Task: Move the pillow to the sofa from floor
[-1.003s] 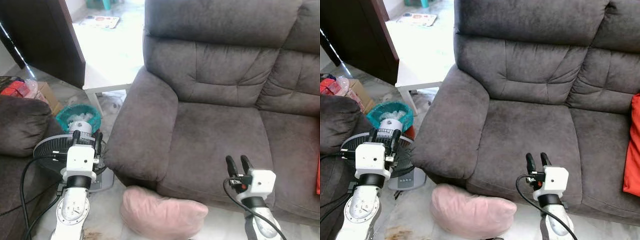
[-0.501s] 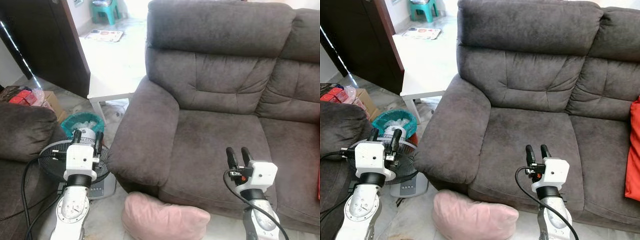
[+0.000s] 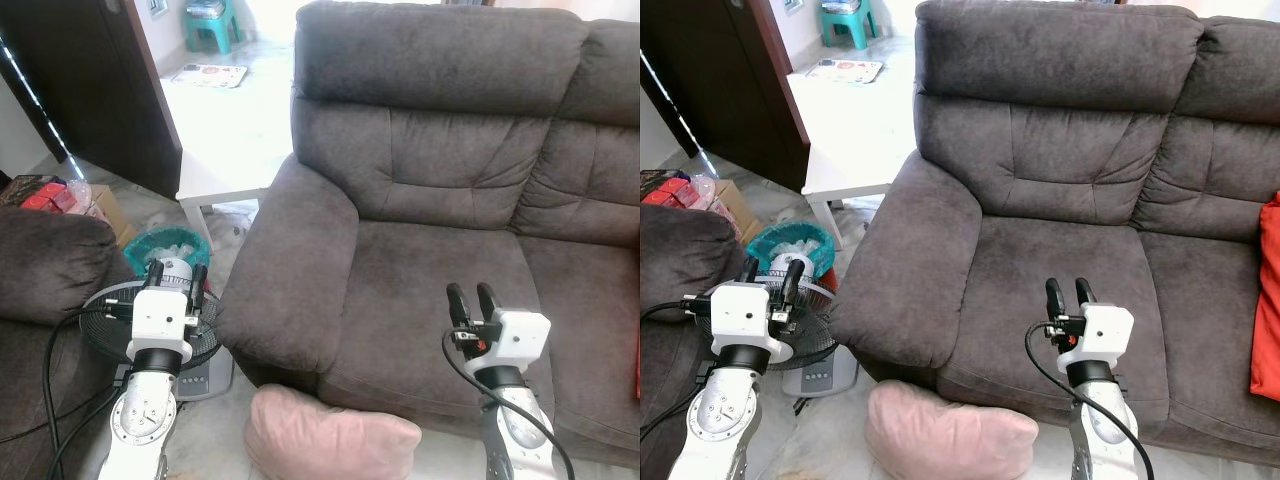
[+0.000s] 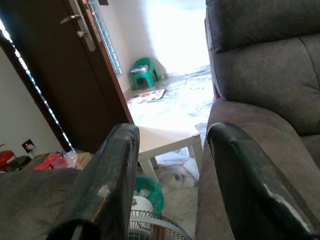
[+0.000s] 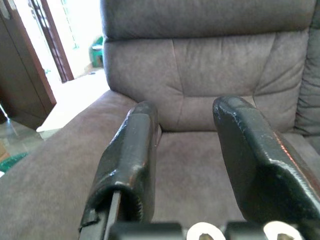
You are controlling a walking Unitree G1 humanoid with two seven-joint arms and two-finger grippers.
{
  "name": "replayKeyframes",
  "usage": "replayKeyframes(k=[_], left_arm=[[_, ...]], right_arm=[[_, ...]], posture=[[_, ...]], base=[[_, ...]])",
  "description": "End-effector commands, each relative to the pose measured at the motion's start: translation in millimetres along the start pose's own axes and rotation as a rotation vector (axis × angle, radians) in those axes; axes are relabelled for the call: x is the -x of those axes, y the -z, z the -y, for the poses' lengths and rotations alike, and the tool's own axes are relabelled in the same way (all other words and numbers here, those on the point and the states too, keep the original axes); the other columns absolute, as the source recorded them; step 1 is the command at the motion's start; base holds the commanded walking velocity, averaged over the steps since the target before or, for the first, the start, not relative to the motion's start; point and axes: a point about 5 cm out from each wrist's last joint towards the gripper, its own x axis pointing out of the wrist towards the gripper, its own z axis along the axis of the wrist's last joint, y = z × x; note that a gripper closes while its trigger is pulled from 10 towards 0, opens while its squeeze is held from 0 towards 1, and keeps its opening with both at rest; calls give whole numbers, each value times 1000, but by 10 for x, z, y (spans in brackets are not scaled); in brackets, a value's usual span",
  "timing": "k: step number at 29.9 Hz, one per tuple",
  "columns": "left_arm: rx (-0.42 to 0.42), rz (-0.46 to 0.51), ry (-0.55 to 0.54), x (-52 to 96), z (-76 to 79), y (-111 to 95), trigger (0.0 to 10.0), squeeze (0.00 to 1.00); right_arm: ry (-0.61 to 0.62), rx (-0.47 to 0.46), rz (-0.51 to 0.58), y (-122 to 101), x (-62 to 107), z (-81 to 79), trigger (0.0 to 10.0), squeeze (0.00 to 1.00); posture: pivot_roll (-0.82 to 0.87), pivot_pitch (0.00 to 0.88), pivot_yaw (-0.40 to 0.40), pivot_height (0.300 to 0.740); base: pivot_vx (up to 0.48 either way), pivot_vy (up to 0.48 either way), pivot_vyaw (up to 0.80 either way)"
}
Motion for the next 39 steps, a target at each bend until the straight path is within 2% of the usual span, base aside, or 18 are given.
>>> replayKeyframes(k=[1, 9, 16, 20, 22, 24, 27, 30, 39], left_arm=[[3, -12, -2, -32, -33, 7, 10000, 0], [18, -14, -32, -80, -66, 7, 10000, 0], [43, -12, -28, -80, -20, -8, 10000, 0], [78, -20, 10, -79, 47, 1, 10000, 0], [146, -31, 39, -83, 108, 3, 10000, 0], [179, -34, 52, -81, 130, 0, 10000, 0], [191, -22, 101, -75, 184, -32, 10000, 0], [181, -30, 124, -61, 202, -35, 10000, 0], [114, -54, 146, -15, 117, 21, 10000, 0]], right_arm=[[-2, 1, 13, -52, -26, 1, 10000, 0], [-10, 2, 13, -75, -52, -6, 10000, 0], [-24, 10, 14, -98, -90, -37, 10000, 0], [-27, 12, 15, -111, -104, -36, 10000, 0], [-25, 14, 17, -121, -113, -28, 10000, 0], [-30, 14, 19, -126, -118, -34, 10000, 0], [-35, 14, 16, -126, -119, -39, 10000, 0], [-41, 16, 9, -117, -115, -34, 10000, 0], [-43, 28, -11, -97, -98, 9, 10000, 0]], posture=[[140, 8, 8, 740], [162, 62, -3, 740], [168, 77, -11, 740], [170, 82, -12, 740], [170, 88, -14, 740], [169, 91, -16, 740], [170, 95, -21, 740], [169, 98, -22, 740], [169, 108, -25, 740]], base=[[0, 0, 0], [0, 0, 0], [0, 0, 0], [0, 0, 0], [0, 0, 0], [0, 0, 0], [0, 0, 0], [0, 0, 0], [0, 0, 0]])
